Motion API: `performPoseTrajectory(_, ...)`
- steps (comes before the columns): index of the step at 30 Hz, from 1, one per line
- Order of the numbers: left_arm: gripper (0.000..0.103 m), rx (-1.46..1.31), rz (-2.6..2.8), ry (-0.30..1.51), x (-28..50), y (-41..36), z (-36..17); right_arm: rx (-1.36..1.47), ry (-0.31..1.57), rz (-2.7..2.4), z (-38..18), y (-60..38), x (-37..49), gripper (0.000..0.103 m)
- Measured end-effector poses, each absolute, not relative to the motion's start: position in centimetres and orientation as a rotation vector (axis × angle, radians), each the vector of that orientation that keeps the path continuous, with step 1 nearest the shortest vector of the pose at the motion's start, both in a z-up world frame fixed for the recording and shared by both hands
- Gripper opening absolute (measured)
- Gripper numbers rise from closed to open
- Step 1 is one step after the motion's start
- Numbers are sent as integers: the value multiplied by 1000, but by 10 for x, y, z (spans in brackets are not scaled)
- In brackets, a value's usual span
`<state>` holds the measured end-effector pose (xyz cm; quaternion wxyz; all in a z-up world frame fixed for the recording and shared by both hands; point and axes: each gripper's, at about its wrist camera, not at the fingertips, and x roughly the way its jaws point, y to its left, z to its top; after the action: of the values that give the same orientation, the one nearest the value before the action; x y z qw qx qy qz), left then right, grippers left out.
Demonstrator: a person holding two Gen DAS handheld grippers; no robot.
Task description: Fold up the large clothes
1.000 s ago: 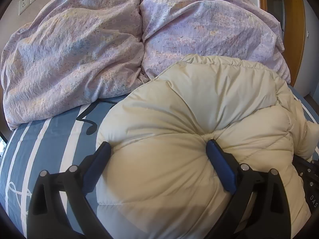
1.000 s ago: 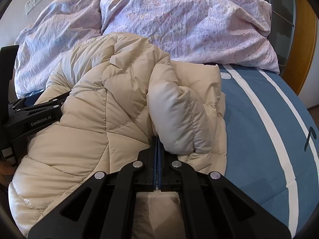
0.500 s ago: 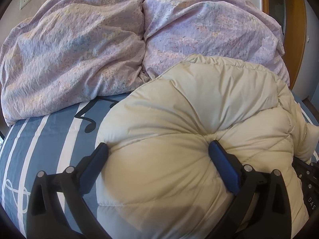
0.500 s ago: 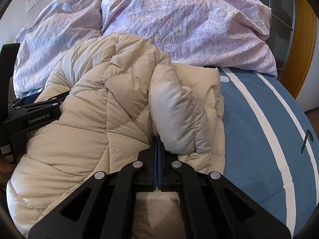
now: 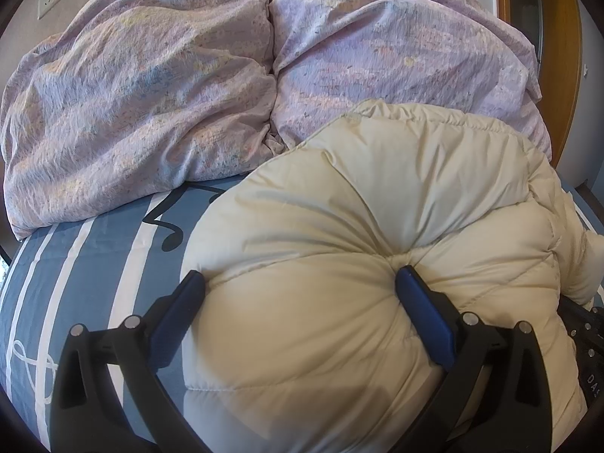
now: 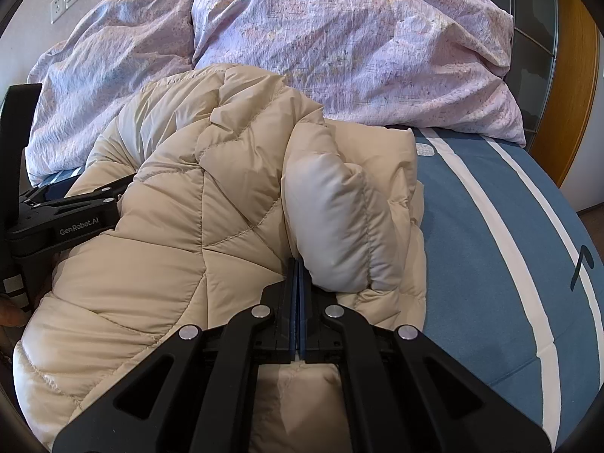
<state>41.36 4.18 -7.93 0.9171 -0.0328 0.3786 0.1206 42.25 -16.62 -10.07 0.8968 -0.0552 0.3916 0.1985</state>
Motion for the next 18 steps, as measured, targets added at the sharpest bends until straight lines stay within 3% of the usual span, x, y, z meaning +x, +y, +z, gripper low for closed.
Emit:
performPoseTrajectory(12,101,-121,241,793,400,49,-76,19,882,485,-92,-185,428,2)
performPoseTrajectory(14,101,-189,214,802,384,61,-69,116,907,522,-84,-203,427,13)
performPoseTrajectory(16,101,-222,200,807,370,70,-62,198,906,555,-77,-218,426,43)
performPoseTrajectory(18,101,-236,195,810,355,78,-54,232,891,531,-68,-231,422,84)
